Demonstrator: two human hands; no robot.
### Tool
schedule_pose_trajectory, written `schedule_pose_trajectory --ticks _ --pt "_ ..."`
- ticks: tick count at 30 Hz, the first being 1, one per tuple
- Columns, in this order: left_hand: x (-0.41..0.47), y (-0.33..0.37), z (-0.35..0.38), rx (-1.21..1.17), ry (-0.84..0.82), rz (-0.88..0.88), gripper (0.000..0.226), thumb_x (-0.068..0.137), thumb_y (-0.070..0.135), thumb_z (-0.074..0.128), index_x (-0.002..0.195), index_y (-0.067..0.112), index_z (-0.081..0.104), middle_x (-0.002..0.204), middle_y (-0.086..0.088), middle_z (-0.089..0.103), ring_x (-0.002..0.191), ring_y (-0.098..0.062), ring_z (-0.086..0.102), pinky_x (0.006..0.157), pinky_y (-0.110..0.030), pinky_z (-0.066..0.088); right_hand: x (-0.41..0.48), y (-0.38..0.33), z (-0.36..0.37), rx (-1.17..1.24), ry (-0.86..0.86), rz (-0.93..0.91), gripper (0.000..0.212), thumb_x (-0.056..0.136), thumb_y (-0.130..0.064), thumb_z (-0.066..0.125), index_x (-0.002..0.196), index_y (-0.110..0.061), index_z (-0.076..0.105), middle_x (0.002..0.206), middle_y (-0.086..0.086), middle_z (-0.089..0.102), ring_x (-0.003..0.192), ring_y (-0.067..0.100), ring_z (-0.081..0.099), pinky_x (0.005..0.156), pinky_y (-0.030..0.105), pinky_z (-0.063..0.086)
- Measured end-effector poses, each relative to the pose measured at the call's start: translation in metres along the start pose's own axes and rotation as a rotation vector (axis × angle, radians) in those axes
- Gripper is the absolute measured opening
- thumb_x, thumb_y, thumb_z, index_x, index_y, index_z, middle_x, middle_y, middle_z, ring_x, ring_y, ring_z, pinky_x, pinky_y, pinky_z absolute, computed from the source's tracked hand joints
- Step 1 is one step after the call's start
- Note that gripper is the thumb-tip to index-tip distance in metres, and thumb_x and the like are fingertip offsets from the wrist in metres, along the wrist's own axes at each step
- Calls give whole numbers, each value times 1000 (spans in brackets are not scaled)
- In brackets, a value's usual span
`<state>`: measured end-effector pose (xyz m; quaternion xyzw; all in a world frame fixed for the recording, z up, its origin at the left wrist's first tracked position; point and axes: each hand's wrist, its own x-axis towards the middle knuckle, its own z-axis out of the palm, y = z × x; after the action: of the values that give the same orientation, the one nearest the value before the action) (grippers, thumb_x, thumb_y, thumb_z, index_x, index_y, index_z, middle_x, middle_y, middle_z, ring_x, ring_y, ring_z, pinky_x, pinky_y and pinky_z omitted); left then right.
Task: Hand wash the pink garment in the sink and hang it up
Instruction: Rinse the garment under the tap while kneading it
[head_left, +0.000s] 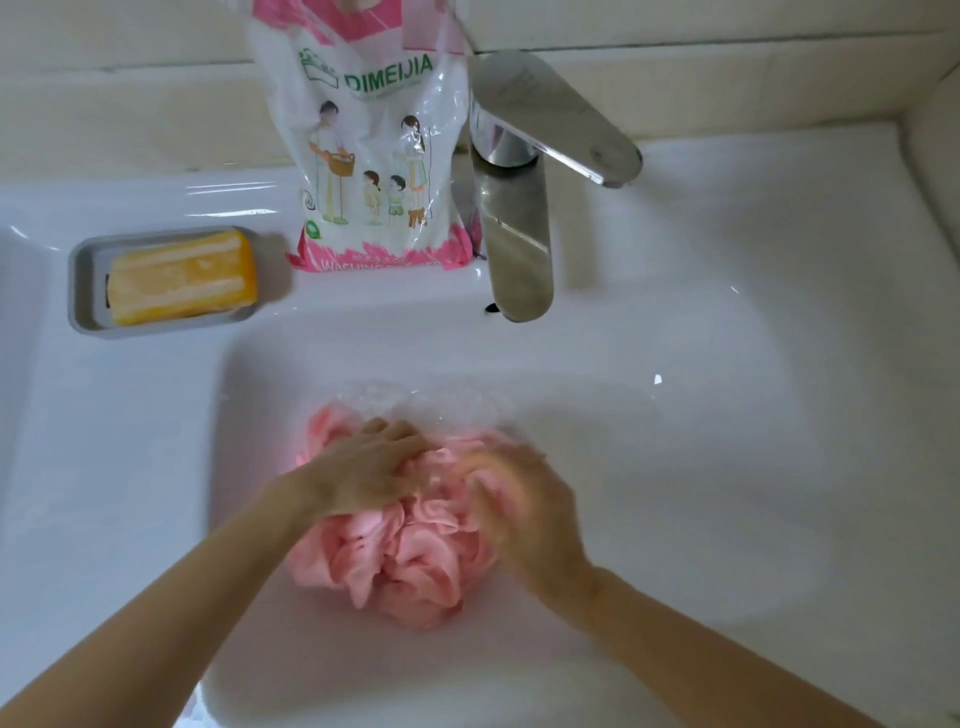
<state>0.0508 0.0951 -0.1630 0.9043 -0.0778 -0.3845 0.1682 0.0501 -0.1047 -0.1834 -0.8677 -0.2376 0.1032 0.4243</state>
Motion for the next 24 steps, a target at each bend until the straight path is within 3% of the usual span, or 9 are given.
schedule_pose_trajectory --ticks 2,4,7,9,12,14,17,20,24 --pt "-15 1 13 -38 -24 -42 122 45 101 18 149 38 9 149 9 21 131 -16 24 109 -36 28 3 8 -22 2 105 391 34 86 -44 54 114 -27 61 121 2 59 111 24 56 92 24 38" --pt "-26 10 35 0 0 -78 140 32 100 32 150 35 -8 157 9 0 142 -19 8 114 -43 23 5 18 -22 186 -25 879 52 86 -55 55 133 -33 46 136 10 41 121 30 47 102 35 38" --pt "-26 26 69 -1 230 -94 134 37 98 33 149 26 13 156 0 18 141 -24 19 105 -54 33 7 15 -10 350 19 1054 68 84 -64 52 143 -39 30 142 15 27 125 36 41 106 42 36" --pt "-17 30 82 6 451 -54 109 48 88 39 131 18 41 131 -2 48 115 -26 45 78 -51 51 14 4 -5 237 5 978 76 82 -66 52 147 -37 24 144 14 24 129 36 38 105 40 32" --pt "-7 35 82 -37 608 10 77 48 70 46 105 19 49 99 4 52 87 -25 56 61 -39 49 31 0 15 -37 -58 784 66 80 -62 60 134 -28 45 131 5 36 119 29 47 95 32 38" --pt "-8 36 82 -63 629 15 72 48 67 50 105 23 48 96 6 57 86 -24 59 62 -38 48 38 7 13 -37 -49 650 38 85 -39 65 115 -17 59 120 4 48 108 25 55 84 27 40" --pt "-9 35 90 -265 621 -193 93 53 65 65 134 24 42 125 3 55 109 -27 54 83 -46 46 28 10 -3 234 16 477 14 83 -12 65 96 -14 61 100 2 61 91 17 60 74 19 41" --pt "0 30 98 -176 581 -273 96 64 68 42 149 28 23 137 4 45 112 -25 47 95 -43 41 6 -7 -4 303 44 180 16 80 -23 62 92 -12 60 92 -2 63 83 10 59 75 18 44" --pt "10 31 97 -182 556 -278 58 77 54 26 122 29 53 110 4 54 102 -22 48 88 -35 39 -5 -5 40 -263 28 -70 31 88 -50 50 97 -21 55 99 1 57 91 20 54 78 30 46"
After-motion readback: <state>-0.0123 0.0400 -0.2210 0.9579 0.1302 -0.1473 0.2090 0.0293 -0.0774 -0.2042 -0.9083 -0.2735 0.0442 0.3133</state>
